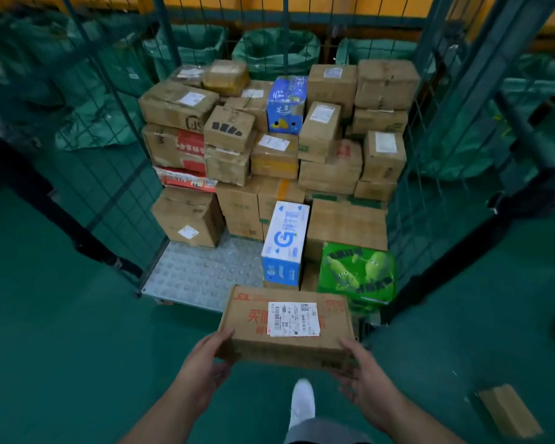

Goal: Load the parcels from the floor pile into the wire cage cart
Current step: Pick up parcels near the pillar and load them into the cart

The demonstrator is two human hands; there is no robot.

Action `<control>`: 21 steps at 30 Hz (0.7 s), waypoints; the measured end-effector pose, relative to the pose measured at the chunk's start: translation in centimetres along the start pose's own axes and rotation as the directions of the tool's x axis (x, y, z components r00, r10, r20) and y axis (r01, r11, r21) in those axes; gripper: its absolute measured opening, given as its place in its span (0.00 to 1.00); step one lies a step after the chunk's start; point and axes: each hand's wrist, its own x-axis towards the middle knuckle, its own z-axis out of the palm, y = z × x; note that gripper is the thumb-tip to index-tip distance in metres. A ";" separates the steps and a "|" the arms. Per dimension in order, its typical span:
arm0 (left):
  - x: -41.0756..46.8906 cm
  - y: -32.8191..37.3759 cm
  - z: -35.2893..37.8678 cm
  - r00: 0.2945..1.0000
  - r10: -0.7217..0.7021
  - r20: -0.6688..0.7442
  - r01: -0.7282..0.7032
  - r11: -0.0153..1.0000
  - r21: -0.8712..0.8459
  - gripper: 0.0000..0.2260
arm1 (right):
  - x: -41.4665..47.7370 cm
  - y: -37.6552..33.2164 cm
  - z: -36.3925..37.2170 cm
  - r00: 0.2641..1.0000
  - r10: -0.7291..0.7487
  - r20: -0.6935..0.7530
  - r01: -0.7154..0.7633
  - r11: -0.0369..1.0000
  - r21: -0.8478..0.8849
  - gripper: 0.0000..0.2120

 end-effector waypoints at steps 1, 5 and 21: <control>0.7 1.4 0.4 1.000 0.013 -0.008 -0.013 1.000 -0.001 0.16 | 0.8 -1.4 0.5 1.000 -0.008 0.018 0.008 1.000 -0.013 0.33; 5.0 7.4 2.1 0.997 0.060 -0.045 -0.060 0.998 -0.005 0.18 | 5.8 -8.3 3.0 0.995 0.001 0.098 0.007 0.997 -0.081 0.33; 24.2 23.8 1.6 1.000 0.008 -0.004 -0.008 1.000 -0.027 0.21 | 22.8 -21.4 18.4 0.995 0.022 -0.098 -0.010 0.992 0.128 0.21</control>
